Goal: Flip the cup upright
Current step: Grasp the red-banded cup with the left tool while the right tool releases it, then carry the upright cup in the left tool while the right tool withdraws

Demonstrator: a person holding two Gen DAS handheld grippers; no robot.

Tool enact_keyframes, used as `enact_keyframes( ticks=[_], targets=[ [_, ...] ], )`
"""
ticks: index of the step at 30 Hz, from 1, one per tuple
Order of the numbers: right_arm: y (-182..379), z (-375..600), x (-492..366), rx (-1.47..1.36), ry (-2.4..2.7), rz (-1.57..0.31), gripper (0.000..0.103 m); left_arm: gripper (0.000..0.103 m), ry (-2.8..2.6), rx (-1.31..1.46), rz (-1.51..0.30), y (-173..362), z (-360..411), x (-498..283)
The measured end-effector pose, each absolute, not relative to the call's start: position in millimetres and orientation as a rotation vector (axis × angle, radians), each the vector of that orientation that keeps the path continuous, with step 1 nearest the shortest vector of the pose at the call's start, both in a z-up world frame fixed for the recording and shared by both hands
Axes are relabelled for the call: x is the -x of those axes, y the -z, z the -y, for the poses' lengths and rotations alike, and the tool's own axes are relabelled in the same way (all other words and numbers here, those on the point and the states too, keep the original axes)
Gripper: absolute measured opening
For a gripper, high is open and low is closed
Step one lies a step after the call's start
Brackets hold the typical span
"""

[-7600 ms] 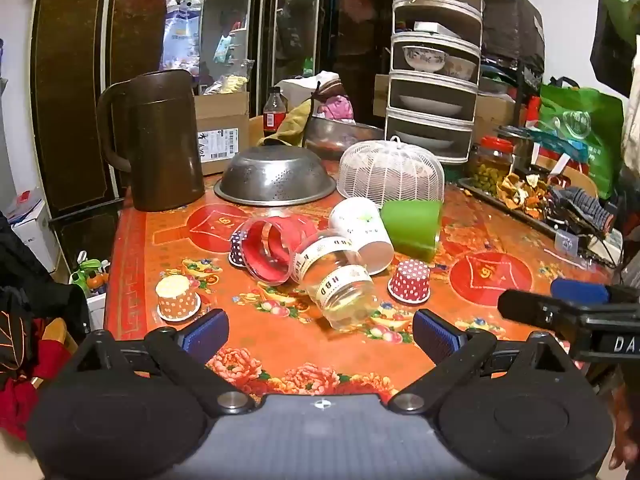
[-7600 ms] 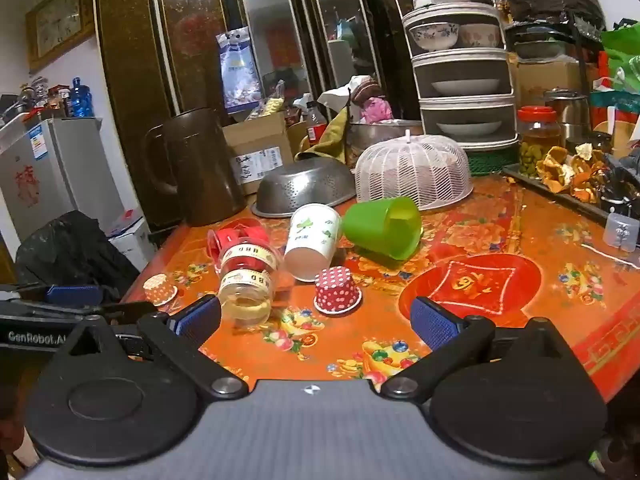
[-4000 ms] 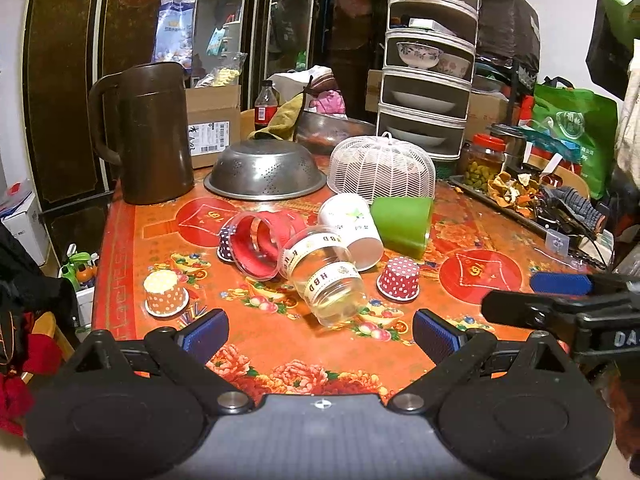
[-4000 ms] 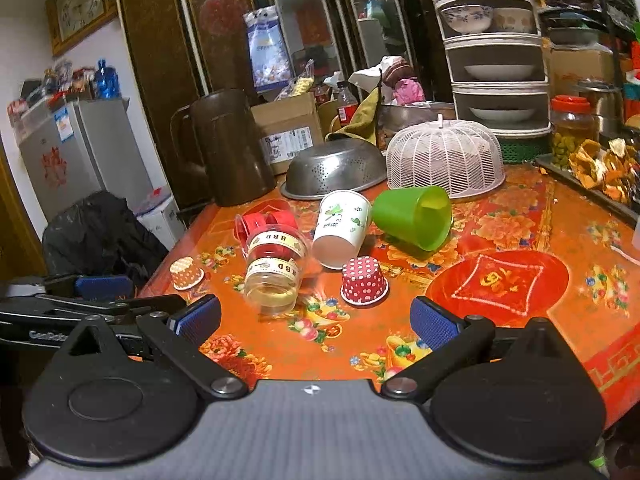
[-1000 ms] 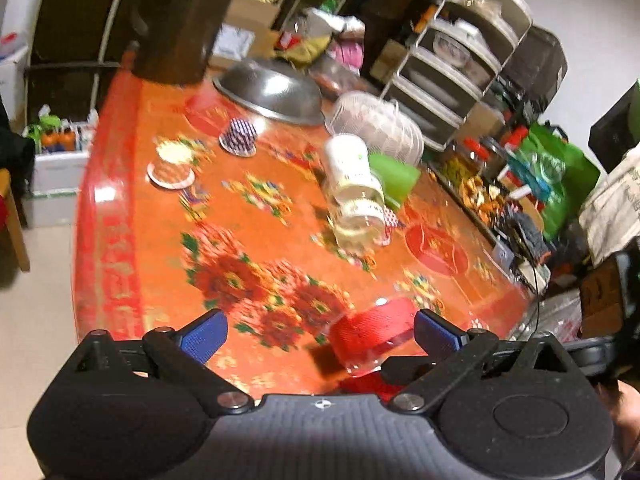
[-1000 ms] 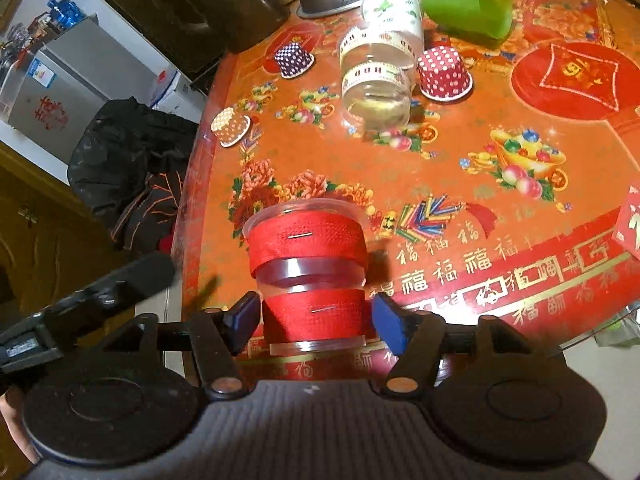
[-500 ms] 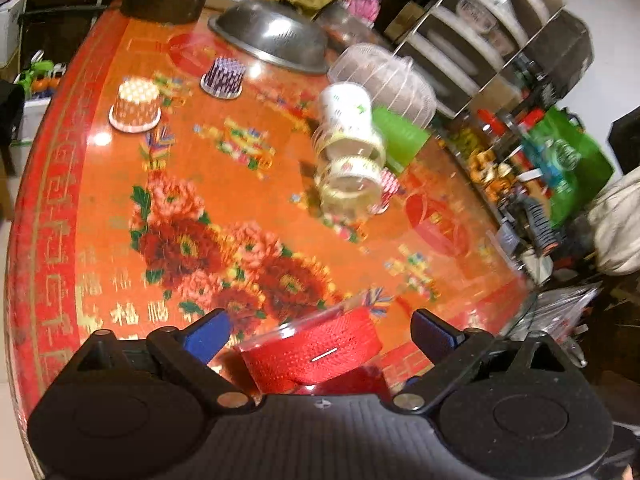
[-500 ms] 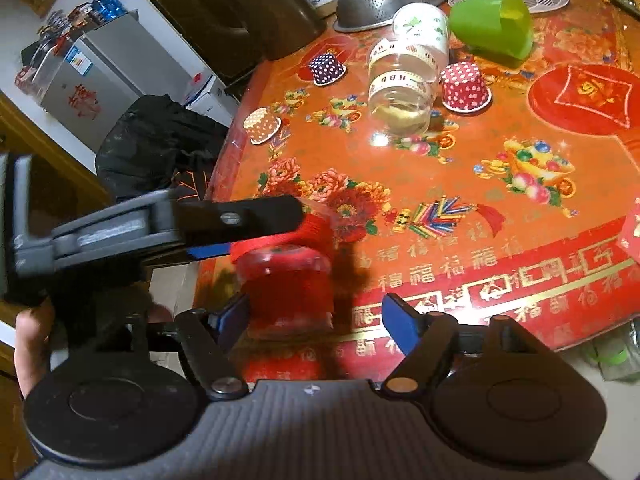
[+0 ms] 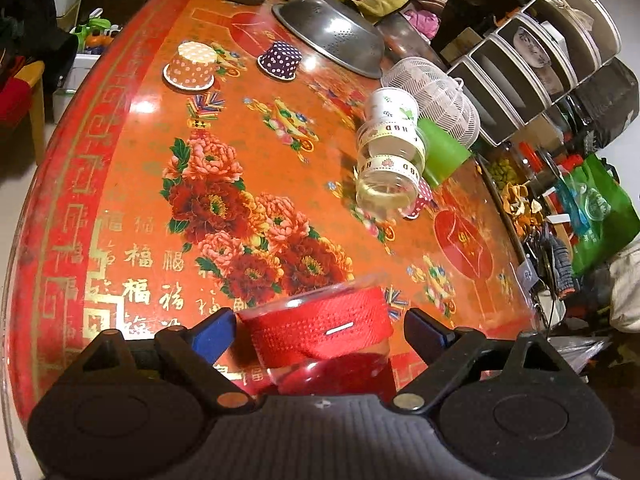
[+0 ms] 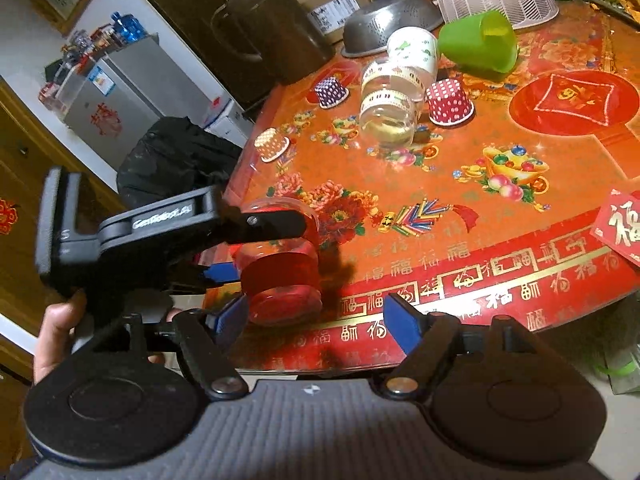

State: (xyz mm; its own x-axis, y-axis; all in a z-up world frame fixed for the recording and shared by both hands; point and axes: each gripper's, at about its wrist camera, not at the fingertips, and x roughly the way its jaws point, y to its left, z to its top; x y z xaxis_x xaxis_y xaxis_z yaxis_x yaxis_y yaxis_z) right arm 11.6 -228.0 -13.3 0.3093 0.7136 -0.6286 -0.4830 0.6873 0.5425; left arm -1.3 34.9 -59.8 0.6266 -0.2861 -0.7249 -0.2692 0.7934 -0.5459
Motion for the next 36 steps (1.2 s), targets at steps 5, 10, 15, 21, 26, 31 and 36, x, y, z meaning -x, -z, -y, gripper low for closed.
enact_keyframes(
  ticks=[5, 10, 15, 21, 26, 31, 36],
  targets=[
    [10, 234, -5, -0.271, -0.804, -0.945, 0.079, 0.079, 0.000, 0.669, -0.913, 59, -33, -1],
    [7, 229, -3, -0.229, -0.793, -0.915, 0.081, 0.077, 0.016, 0.649, -0.899, 58, -36, 0],
    [6, 228, -2, -0.220, -0.774, -0.878, 0.094, 0.077, 0.062, 0.613, -0.807, 49, -41, 8],
    [0, 238, -2, -0.275, -0.745, -0.803, 0.100, 0.077, 0.102, 0.525, -0.709, 26, -46, 19],
    [-8, 249, 14, -0.316, -0.694, -0.597, 0.100, 0.077, 0.110, 0.367, -0.573, 0, -35, 35],
    [-6, 248, 30, -0.293, -0.627, -0.443, 0.102, 0.077, 0.090, 0.204, -0.397, -22, -18, 57],
    [-4, 258, 33, -0.346, -0.617, -0.402, 0.102, 0.077, 0.049, 0.107, -0.184, -29, -2, 81]
  ],
)
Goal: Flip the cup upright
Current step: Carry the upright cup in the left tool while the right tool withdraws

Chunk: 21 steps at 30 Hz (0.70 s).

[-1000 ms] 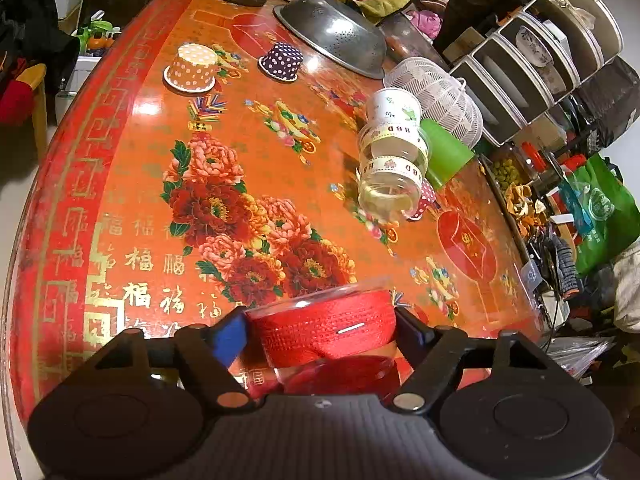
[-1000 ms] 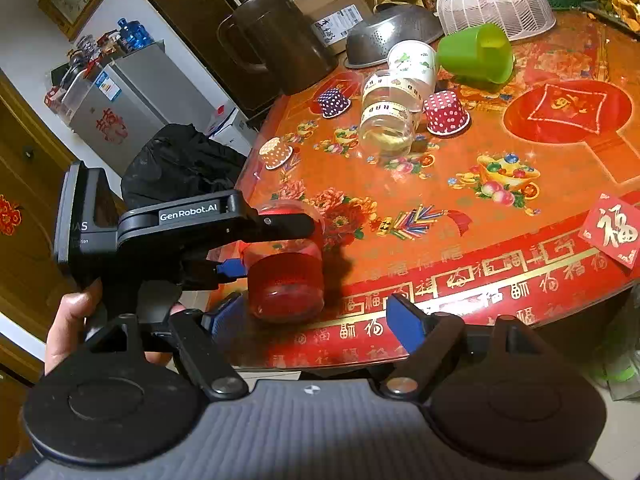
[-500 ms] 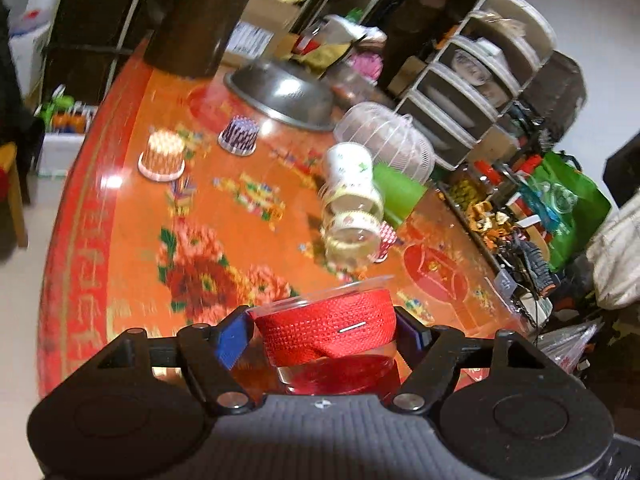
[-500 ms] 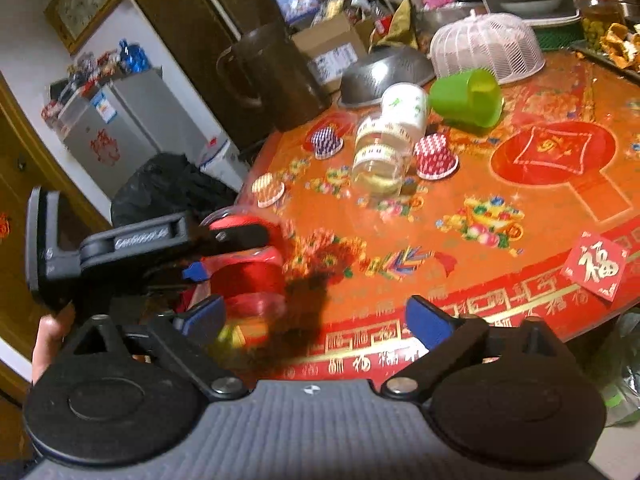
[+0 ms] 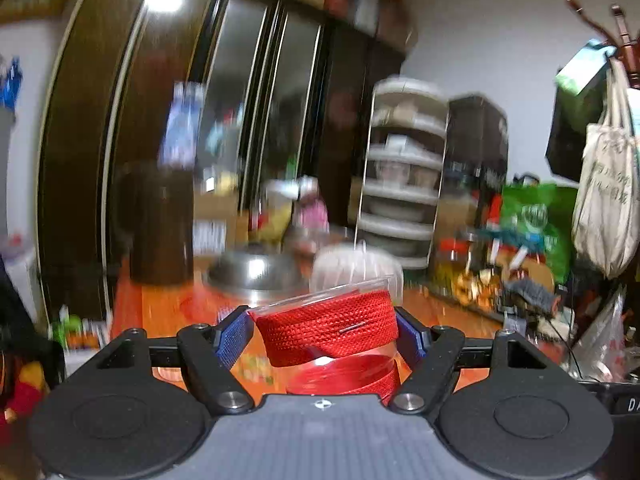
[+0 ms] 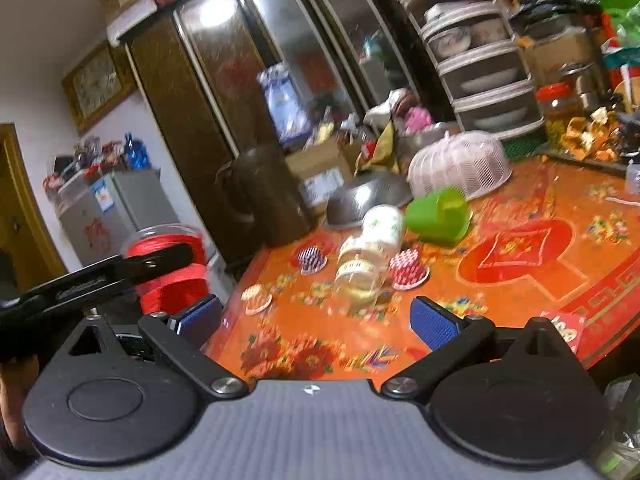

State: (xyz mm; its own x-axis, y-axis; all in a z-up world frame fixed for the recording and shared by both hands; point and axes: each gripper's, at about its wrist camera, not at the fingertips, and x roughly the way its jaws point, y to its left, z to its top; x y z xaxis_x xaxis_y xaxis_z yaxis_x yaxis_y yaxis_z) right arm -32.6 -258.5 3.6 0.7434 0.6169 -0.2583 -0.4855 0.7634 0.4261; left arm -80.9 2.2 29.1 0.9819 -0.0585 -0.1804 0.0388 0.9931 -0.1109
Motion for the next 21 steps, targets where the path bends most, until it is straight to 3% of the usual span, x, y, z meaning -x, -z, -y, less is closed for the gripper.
enact_keyframes(
  ticks=[11, 18, 21],
  targets=[
    [5, 259, 40, -0.336, -0.594, -0.338, 0.102, 0.077, -0.043, -0.045, 0.039, -28, 30, 95],
    [15, 270, 37, -0.383, -0.582, -0.361, 0.102, 0.077, -0.116, -0.112, 0.064, -11, 45, 89],
    [21, 274, 40, -0.375, -0.584, -0.327, 0.102, 0.077, -0.130, -0.124, -0.025, 9, 52, 74]
  ],
)
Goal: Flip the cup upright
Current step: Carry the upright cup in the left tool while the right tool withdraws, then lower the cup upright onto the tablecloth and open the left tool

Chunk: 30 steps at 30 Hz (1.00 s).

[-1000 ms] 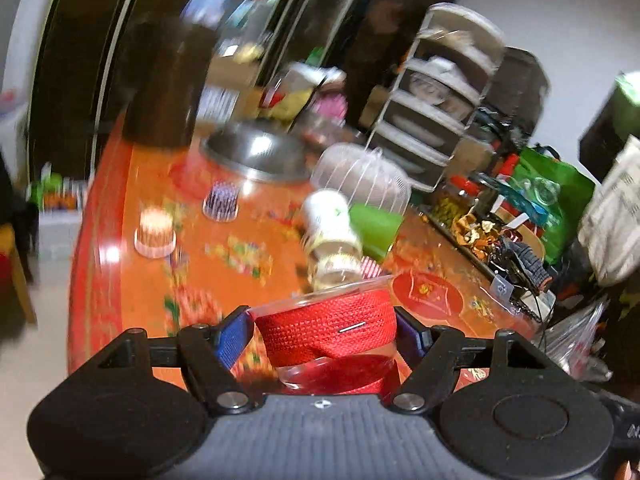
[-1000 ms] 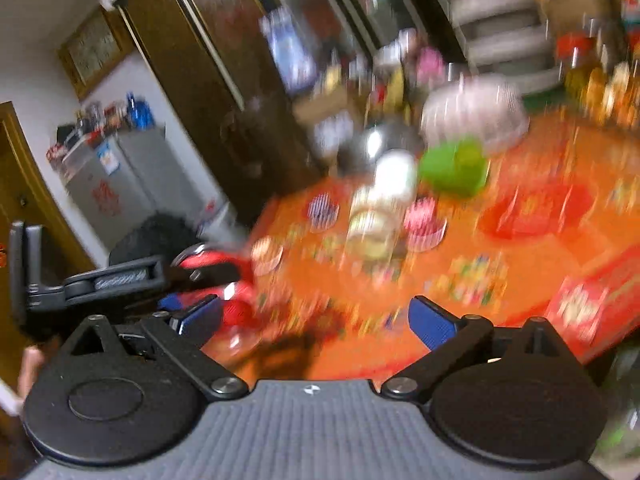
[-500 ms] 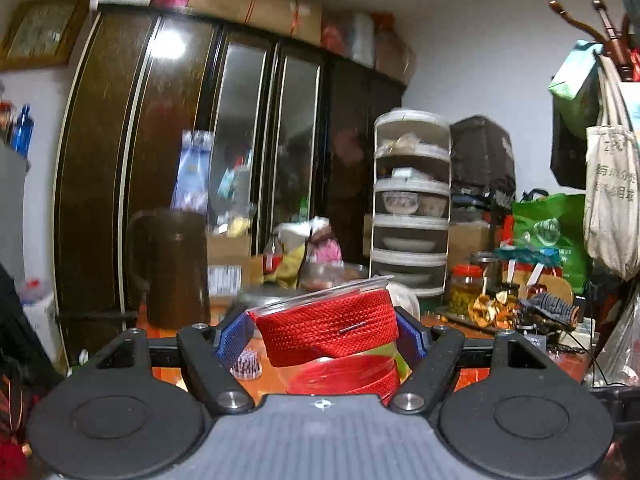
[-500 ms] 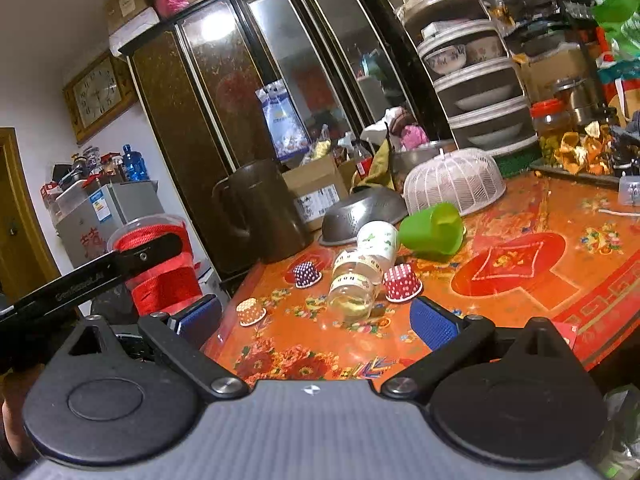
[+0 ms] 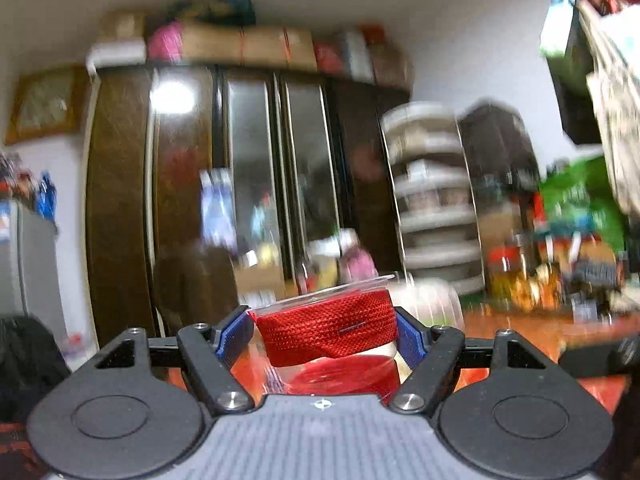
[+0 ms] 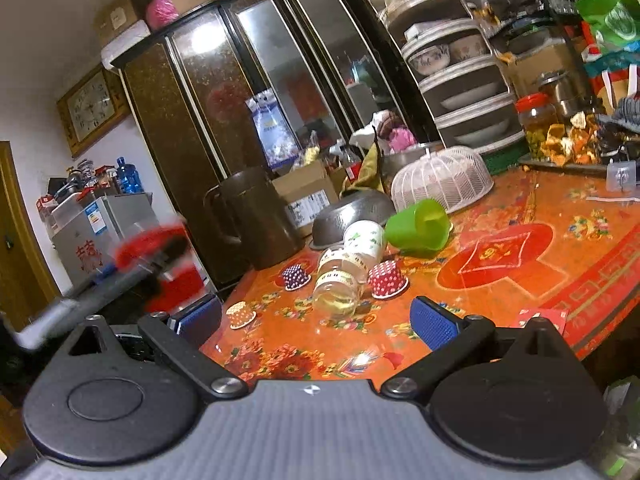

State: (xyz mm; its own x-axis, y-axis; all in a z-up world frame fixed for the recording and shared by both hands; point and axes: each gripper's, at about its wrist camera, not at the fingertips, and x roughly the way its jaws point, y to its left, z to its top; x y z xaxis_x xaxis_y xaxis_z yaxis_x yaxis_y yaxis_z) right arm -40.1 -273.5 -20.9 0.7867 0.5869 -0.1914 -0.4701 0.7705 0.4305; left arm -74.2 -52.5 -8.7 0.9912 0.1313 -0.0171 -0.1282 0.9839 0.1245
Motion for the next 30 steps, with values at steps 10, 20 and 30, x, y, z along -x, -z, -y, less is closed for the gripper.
enact_keyframes(
  ticks=[10, 20, 30],
  targets=[
    [38, 286, 38, -0.422, -0.575, -0.357, 0.102, 0.077, -0.151, -0.102, -0.234, 44, 46, 36],
    [40, 285, 40, -0.417, -0.580, -0.372, 0.102, 0.077, -0.156, -0.126, -0.280, 54, 51, 33],
    [42, 284, 39, -0.423, -0.585, -0.384, 0.102, 0.078, -0.147, -0.176, -0.301, 55, 57, 40]
  ],
)
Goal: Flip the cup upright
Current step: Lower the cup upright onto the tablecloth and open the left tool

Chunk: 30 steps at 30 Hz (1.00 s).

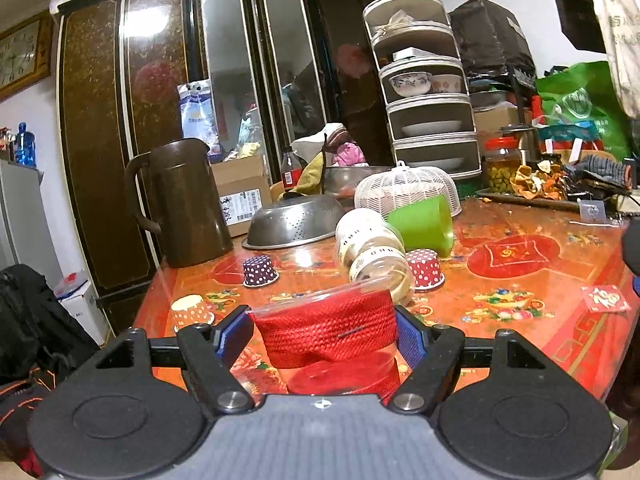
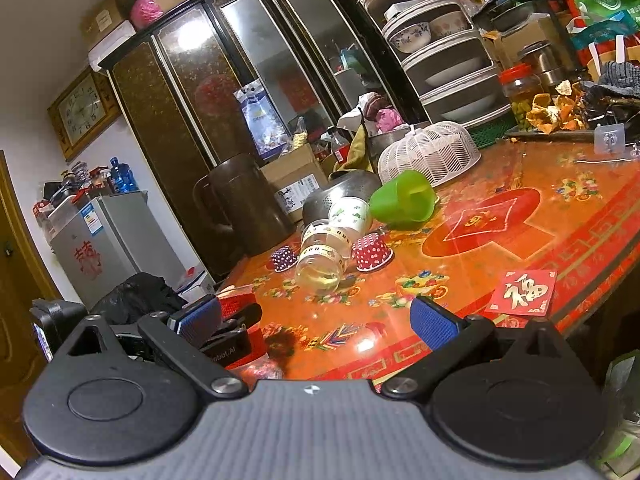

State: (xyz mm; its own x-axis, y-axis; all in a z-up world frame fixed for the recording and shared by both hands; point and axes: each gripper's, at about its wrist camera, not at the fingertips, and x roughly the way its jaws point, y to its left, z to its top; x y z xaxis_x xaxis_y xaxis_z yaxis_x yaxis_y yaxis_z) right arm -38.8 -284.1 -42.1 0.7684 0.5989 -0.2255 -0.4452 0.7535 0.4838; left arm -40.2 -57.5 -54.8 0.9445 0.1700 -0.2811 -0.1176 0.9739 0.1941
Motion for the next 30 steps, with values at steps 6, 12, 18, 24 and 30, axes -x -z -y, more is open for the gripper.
enact_keyframes(
  ticks=[6, 12, 18, 24, 30],
  targets=[
    [43, 282, 39, -0.421, -0.597, -0.395, 0.102, 0.082, -0.133, -0.185, -0.295, 56, 57, 49],
    [43, 276, 40, -0.397, -0.611, -0.411, 0.102, 0.095, -0.071, -0.166, -0.356, 59, 51, 50],
    [42, 265, 43, -0.345, -0.613, -0.427, 0.102, 0.096, -0.033, -0.132, -0.410, 62, 35, 73],
    [35, 235, 49, -0.161, -0.501, -0.522, 0.102, 0.096, -0.045, -0.021, -0.523, 52, -8, 104],
    [-4, 214, 60, 0.030, -0.462, -0.571, 0.102, 0.096, -0.011, 0.003, -0.519, 6, -22, 131]
  ],
)
